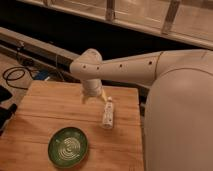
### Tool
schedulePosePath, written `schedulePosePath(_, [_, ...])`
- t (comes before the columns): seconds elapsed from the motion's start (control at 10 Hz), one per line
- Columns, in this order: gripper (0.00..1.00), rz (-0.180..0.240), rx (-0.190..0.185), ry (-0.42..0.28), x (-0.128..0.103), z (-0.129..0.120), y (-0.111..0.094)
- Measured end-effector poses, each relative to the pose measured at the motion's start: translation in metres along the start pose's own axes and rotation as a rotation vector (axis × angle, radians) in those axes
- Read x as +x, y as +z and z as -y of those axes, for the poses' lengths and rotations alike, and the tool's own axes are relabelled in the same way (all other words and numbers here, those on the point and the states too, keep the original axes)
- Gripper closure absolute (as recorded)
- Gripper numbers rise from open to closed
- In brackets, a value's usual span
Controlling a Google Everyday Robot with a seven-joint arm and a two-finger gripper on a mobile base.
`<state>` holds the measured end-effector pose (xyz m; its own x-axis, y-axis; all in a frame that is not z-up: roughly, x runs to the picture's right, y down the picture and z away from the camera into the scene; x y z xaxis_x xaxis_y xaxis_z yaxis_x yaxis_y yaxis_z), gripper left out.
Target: Place the bottle in the ceramic bowl
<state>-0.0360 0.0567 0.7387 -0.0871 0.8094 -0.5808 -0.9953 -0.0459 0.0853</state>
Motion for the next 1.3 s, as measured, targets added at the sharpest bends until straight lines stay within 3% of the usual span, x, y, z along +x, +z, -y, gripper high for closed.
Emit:
schedulePosePath(0.2, [0.35,0.021,0.003,0.081,-0.012,0.049,-0.001])
schedulePosePath(0.3, [0.35,0.025,0.002,0.090,-0.014,0.054,-0.001])
schedulePosePath(0.5, [0.35,0.026,-0.009,0.083,-0.013,0.048,-0.001])
schedulePosePath(0.8, [0.35,0.009,0.007,0.070,-0.013,0.042,0.005])
schedulePosePath(0.9, [0.35,-0.011,-0.010,0.073,-0.015,0.033,0.014])
schedulePosePath(1.1, [0.35,-0.061,-0.023,0.095,-0.016,0.038,0.047])
schedulePosePath(1.3, [0.35,-0.112,-0.018,0.109,-0.014,0.041,0.082])
